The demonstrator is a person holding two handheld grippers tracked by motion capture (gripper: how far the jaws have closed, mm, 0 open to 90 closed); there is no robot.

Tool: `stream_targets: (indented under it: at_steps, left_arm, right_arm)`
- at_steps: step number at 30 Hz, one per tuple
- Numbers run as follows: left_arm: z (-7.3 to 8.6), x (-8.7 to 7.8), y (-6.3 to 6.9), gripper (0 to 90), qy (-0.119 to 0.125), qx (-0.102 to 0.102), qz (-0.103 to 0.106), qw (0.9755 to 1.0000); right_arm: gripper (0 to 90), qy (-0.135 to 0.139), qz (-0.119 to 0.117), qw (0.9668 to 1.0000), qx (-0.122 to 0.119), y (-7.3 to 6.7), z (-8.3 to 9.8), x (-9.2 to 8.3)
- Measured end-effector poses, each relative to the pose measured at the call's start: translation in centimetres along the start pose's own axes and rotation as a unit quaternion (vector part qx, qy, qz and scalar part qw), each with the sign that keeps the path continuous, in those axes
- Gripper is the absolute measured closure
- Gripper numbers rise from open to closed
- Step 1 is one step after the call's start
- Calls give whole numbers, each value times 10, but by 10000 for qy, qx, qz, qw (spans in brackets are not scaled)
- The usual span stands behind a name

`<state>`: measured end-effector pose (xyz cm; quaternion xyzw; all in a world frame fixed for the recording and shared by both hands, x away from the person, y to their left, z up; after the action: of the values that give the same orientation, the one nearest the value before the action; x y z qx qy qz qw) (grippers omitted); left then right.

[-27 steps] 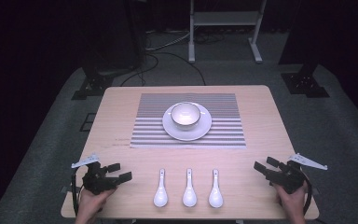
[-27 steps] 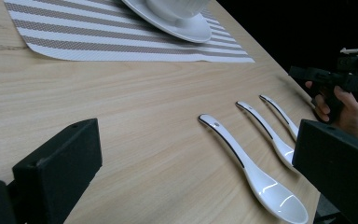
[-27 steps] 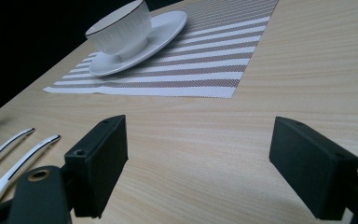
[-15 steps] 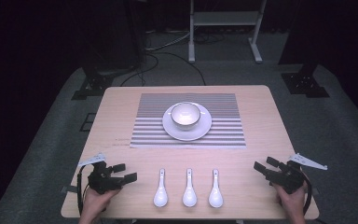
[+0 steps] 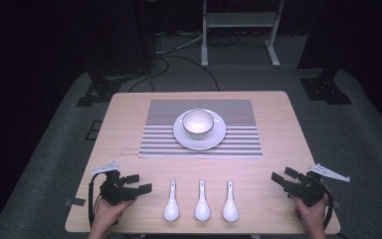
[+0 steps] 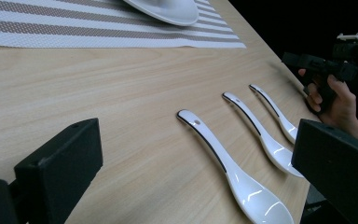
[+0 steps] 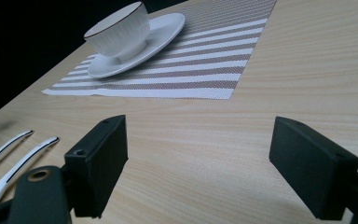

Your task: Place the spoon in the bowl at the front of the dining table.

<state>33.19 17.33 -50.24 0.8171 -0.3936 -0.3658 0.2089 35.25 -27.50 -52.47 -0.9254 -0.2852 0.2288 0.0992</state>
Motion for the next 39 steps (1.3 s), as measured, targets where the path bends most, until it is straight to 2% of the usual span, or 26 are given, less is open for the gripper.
stream_targets:
  at_steps: [10, 15, 28, 32, 34, 39]
  left_arm:
    - [3, 19, 9, 40, -280, 13, 29, 9996]
    - [2, 28, 14, 39, -330, 39, 20, 9994]
    - [9, 57, 26, 52, -732, -14, 11, 9973]
    - [12, 63, 27, 76, -860, -14, -14, 9963]
    - [13, 66, 29, 120, -884, 31, -22, 9961]
    - [16, 71, 29, 139, -985, 74, -111, 9950]
  right_arm:
    - [183, 3, -1, 10000, 3, 0, 0, 0]
    - [183, 5, -14, 10000, 8, 0, 0, 0]
    - [183, -1, -30, 10000, -25, -1, 0, 0]
    - [183, -18, -28, 10000, -45, -1, 0, 0]
    - [183, -21, -32, 10000, -49, -1, 0, 0]
    - [184, -54, -30, 9999, -94, -2, 1, 1]
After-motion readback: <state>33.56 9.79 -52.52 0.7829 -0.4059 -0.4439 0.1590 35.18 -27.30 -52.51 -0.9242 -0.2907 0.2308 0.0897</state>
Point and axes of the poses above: each handheld gripper's, and its own axes: x roughly forward along the jaws, z roughly out of its underside, y roughly to its right, the point moved 10 cm from there along x, roughly forward along the jaws, and after that the axes turned 8 degrees about -x, right-handed, at the moved point
